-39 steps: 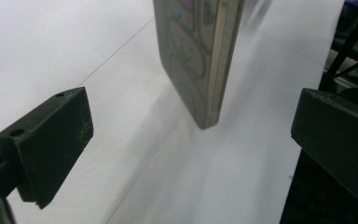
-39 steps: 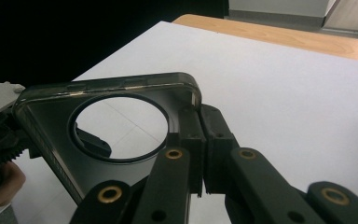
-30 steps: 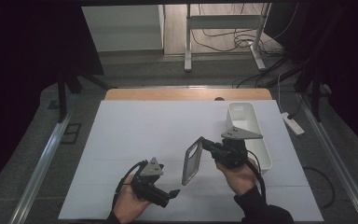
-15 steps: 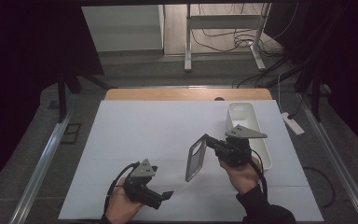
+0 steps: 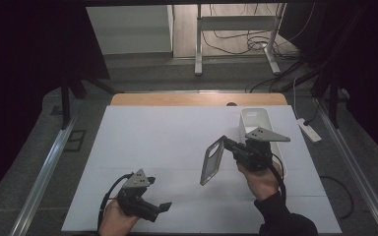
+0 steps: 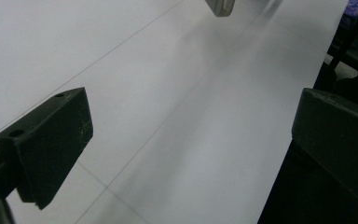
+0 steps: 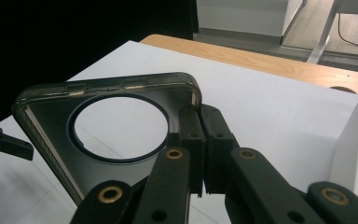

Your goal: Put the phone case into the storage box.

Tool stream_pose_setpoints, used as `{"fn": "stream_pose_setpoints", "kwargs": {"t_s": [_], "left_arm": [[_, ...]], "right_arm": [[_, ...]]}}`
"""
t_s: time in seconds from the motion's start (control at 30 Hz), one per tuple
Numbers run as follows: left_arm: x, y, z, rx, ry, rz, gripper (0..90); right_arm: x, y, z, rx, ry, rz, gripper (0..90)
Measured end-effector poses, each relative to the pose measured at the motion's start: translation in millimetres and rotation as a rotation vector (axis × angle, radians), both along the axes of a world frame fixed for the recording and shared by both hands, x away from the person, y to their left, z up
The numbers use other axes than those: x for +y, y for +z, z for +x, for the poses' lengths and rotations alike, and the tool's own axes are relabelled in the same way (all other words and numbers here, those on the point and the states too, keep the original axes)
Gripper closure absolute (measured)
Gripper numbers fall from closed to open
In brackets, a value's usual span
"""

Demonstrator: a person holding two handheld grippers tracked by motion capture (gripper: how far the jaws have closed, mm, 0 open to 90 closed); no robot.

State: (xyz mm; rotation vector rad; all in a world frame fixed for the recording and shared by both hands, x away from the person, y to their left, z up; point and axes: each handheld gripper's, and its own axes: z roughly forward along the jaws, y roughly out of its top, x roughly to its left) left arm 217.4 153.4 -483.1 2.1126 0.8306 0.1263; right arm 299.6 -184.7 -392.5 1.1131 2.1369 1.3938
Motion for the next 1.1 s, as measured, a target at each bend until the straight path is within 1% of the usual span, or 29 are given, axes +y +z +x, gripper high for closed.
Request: {"fn": "stream_pose_setpoints", "kwargs": {"t_s": [0.07,0.2,0.3,0.43,0.63,0.87,1.1], "left_arm": [[4.7,0.0,-2.0,0.004,0.011,-0.007,0.0],[14.9,-0.4,-6.3,0.006,0.042,-0.002,0.0],[24.0,-0.8,-9.6,0.007,0.068,-0.005,0.0],[35.8,-2.7,-13.7,0.005,0.097,0.007,0.0],[47.6,-6.2,-20.0,0.009,0.133,0.017,0.0],[57.0,-7.3,-25.4,0.012,0.165,0.011,0.0],[69.6,-8.6,-31.6,0.003,0.212,0.017,0.0]], "right_arm": [[-0.7,0.8,0.7,0.0,-0.005,-0.004,88.8],[-1.7,3.8,2.8,-0.003,-0.009,0.008,88.8],[-1.1,7.3,3.7,-0.009,-0.01,0.009,88.8],[-1.7,12.8,6.7,-0.017,-0.016,0.008,88.8],[-5.3,18.6,10.4,-0.025,-0.029,0.012,88.8],[-7.8,24.7,16.1,-0.027,-0.038,0.012,88.8],[-12.1,32.9,21.5,-0.038,-0.056,0.012,88.8]]}}
